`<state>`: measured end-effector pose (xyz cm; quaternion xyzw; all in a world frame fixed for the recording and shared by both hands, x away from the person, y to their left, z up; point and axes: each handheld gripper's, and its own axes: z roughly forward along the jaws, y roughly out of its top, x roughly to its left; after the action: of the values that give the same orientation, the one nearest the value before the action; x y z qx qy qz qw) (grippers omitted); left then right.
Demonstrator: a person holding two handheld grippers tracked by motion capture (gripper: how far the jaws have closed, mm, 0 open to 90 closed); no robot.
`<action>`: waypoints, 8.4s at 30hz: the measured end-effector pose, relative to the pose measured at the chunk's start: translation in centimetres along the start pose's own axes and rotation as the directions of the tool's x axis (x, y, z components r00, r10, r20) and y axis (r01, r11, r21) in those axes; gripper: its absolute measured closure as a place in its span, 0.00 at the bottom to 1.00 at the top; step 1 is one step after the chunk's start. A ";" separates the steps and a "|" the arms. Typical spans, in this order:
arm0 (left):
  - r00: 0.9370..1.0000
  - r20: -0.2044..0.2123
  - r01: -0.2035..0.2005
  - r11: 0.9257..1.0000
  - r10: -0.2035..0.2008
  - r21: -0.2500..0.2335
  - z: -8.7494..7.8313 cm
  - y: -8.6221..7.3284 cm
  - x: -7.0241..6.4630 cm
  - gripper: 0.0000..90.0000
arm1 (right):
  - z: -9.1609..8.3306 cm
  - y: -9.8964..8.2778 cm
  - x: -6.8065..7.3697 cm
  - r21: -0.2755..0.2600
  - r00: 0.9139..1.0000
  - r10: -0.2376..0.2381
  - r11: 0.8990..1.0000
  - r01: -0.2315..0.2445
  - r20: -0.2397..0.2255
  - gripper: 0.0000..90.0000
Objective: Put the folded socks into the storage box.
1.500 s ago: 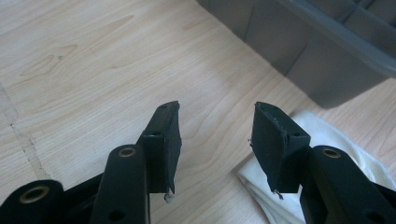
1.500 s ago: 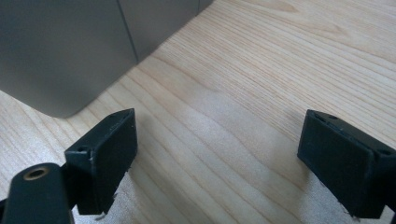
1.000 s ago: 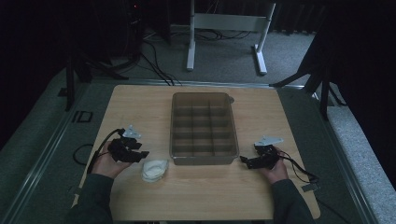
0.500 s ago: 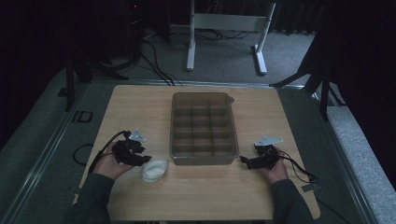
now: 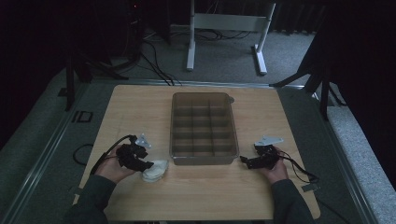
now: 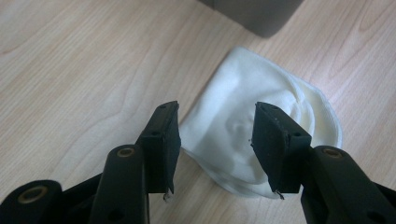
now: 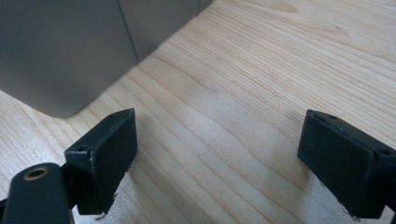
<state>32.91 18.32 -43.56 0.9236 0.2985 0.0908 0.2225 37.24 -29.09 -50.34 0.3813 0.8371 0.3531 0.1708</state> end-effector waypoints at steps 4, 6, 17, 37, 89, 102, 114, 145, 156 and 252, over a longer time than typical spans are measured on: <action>1.000 0.006 -0.013 1.000 0.013 0.009 0.0 0.0 -0.4 0.56 | 0.0 0.0 0.0 0.000 1.000 0.000 1.000 0.000 0.000 0.13; 1.000 0.009 -0.021 1.000 0.021 0.011 0.1 0.0 -0.6 0.56 | 0.0 0.0 0.0 0.000 1.000 0.000 1.000 0.000 0.000 0.13; 0.998 0.030 -0.059 0.997 0.057 0.055 1.5 0.2 -1.8 0.54 | 0.0 0.0 0.0 -0.002 1.000 0.001 1.000 -0.001 0.000 0.13; 0.997 0.044 -0.058 0.996 0.056 0.062 3.3 2.2 -2.0 0.48 | 0.0 0.0 0.0 -0.001 1.000 0.000 1.000 0.000 0.000 0.13; 0.983 0.178 -0.089 0.977 0.055 0.194 5.0 3.7 -1.6 0.74 | 0.0 0.0 0.0 -0.001 1.000 0.000 1.000 0.000 0.000 0.13; 0.982 0.163 -0.124 0.976 0.095 0.178 3.7 3.2 -1.6 0.76 | 0.0 0.0 0.0 -0.001 1.000 0.000 1.000 0.000 0.000 0.13; 0.985 0.142 -0.119 0.982 0.098 0.149 2.6 3.0 -1.0 0.76 | 0.0 0.0 0.0 -0.001 1.000 0.000 1.000 0.000 0.000 0.13; 0.989 0.127 -0.092 0.993 0.082 0.077 -0.1 3.4 0.2 0.75 | 0.0 0.0 0.0 -0.001 1.000 0.000 1.000 0.000 0.000 0.13; 0.989 0.120 -0.100 0.993 0.091 0.063 -1.1 4.1 0.5 0.75 | 0.0 0.0 0.0 -0.001 1.000 0.000 1.000 0.000 0.000 0.13; 0.958 0.163 -0.240 0.971 0.237 0.000 0.5 13.1 -1.3 0.75 | 0.0 0.0 0.0 0.000 1.000 0.000 1.000 0.000 0.000 0.13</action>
<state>38.73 7.94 -37.93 0.9593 0.1668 0.0389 0.2244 37.24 -29.09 -50.33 0.3814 0.8370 0.3533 0.1706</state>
